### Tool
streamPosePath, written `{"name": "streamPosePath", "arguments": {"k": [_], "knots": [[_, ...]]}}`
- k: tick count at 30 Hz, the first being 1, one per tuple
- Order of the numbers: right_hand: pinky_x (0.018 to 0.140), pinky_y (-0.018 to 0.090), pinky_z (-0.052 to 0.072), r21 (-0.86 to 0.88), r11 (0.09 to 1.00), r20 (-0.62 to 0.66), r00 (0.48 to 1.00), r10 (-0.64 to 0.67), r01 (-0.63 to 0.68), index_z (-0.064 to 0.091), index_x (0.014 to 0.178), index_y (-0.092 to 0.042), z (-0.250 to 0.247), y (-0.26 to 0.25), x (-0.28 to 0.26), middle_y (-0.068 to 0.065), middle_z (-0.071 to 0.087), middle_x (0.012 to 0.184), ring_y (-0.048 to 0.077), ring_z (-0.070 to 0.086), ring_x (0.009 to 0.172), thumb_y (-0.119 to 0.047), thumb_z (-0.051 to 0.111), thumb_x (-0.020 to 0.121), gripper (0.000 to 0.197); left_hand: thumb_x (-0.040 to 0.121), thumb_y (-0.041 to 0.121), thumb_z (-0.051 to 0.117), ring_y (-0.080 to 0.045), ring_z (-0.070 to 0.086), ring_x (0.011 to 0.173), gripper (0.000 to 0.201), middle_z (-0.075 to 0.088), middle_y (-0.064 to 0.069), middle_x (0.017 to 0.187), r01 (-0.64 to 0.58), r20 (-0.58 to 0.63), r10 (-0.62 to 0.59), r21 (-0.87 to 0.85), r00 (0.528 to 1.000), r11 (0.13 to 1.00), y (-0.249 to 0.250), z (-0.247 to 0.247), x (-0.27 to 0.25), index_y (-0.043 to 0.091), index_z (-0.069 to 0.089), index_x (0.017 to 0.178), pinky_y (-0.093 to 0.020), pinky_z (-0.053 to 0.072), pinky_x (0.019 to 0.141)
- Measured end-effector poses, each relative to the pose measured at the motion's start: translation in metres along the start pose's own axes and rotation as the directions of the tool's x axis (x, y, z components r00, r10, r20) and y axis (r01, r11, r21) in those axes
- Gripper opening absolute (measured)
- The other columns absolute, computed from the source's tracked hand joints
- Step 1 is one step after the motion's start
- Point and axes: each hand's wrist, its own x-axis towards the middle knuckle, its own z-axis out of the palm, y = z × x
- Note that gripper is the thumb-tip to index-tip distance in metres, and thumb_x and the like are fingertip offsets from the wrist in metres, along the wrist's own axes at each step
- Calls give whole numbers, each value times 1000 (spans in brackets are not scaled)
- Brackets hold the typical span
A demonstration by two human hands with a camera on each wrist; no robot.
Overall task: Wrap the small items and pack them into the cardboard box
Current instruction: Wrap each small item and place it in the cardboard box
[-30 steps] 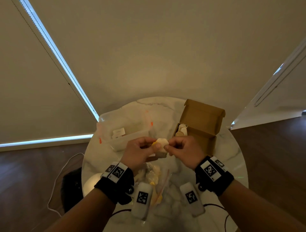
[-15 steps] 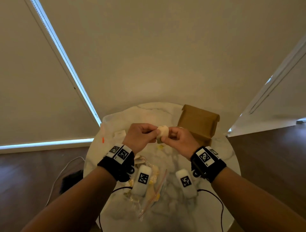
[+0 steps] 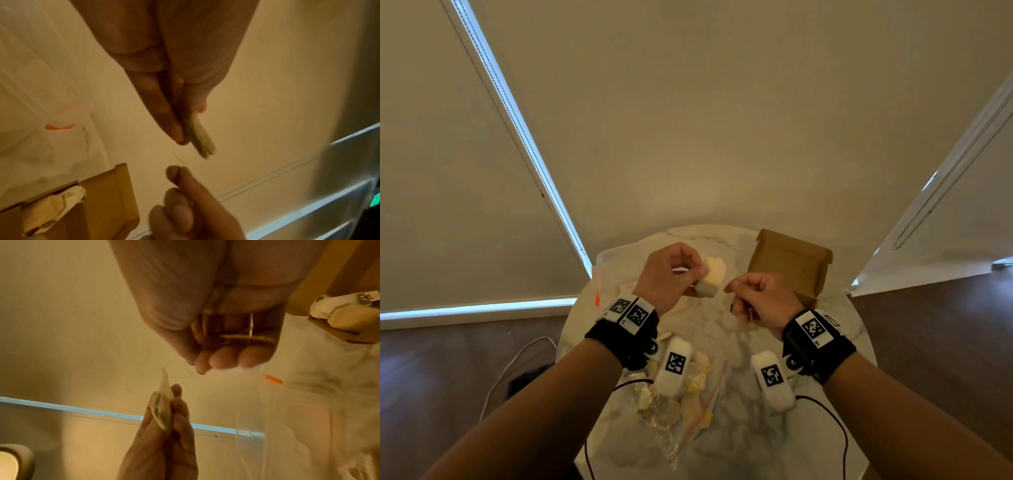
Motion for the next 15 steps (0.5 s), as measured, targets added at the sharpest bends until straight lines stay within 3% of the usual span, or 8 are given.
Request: {"name": "streamPosePath", "arguments": {"k": [4,7,11,15], "knots": [[41,26,37,42,999,-50,999,6,-4,66,84,-1,-10,-18,9,9,53,52,20,41,39,-13,56,95,20,82,-5,70,-18,69,65,16,70,-4,78,-48,102,34,130,994,990,-6,-3,-9,9,70,75,-28,56,58],[42,26,34,78,997,-62,998,-3,8,66,82,-5,-14,-32,14,7,52,52,20,39,41,-15,55,96,20,84,-4,69,-18,72,71,11,73,-7,84,-49,112,30,170,993,984,-13,-3,-15,6,73,82,-25,56,61],[42,25,32,113,993,-45,999,-31,36,67,80,-6,-11,-42,9,8,51,52,20,38,41,-14,54,96,21,83,1,72,-11,70,61,8,73,0,75,-25,22,21,201,1000,979,-17,3,-17,7,75,88,-18,53,59],[39,23,33,125,992,22,999,-32,29,67,84,-1,0,-38,-8,11,52,53,20,40,39,-14,55,95,20,71,14,85,-7,72,74,24,75,4,84,22,-91,-7,159,996,987,-14,5,-8,20,76,92,-15,52,63]]}}
